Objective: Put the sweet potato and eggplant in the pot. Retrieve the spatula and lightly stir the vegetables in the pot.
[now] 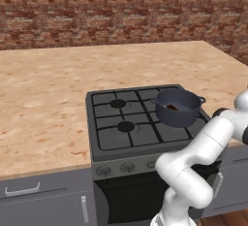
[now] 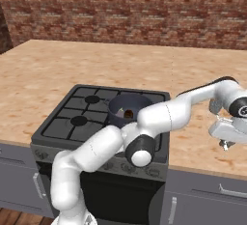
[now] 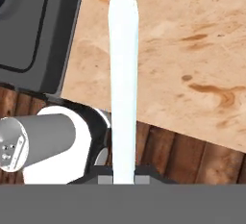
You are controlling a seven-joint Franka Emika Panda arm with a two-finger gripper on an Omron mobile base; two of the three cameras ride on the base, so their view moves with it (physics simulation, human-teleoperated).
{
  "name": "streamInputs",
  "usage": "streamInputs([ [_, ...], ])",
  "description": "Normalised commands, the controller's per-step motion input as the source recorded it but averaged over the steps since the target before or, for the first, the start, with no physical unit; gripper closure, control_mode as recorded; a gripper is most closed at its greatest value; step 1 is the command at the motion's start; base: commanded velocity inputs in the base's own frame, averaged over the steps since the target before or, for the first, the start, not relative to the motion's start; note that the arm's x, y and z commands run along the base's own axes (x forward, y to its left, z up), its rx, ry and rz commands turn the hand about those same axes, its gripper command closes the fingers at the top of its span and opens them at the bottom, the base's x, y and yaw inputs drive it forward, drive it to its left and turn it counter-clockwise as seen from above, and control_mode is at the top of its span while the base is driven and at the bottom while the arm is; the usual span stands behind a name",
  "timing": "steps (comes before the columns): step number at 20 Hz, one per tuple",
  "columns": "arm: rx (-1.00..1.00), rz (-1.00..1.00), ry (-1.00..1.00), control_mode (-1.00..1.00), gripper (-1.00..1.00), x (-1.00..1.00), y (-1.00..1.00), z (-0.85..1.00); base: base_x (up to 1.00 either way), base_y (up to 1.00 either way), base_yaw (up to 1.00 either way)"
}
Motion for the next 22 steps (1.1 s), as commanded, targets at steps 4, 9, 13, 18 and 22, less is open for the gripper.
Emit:
streamInputs([
  [4,-0.16,0.02,-0.51,-1.0,1.0,-0.89,0.99,0.0,0.0,0.0,0.0],
  [9,-0.21,0.01,-0.55,-1.0,1.0,-0.5,1.0,0.0,0.0,0.0,0.0],
  [13,-0.23,0.0,-0.41,-1.0,1.0,-0.31,1.0,0.09,0.0,0.0,0.0],
  [18,-0.25,0.0,-0.26,-1.0,1.0,-0.03,1.0,0.13,0.0,0.0,0.0],
  [22,-0.27,0.0,-0.08,-1.0,1.0,0.0,1.0,0.35,0.0,0.0,0.0],
])
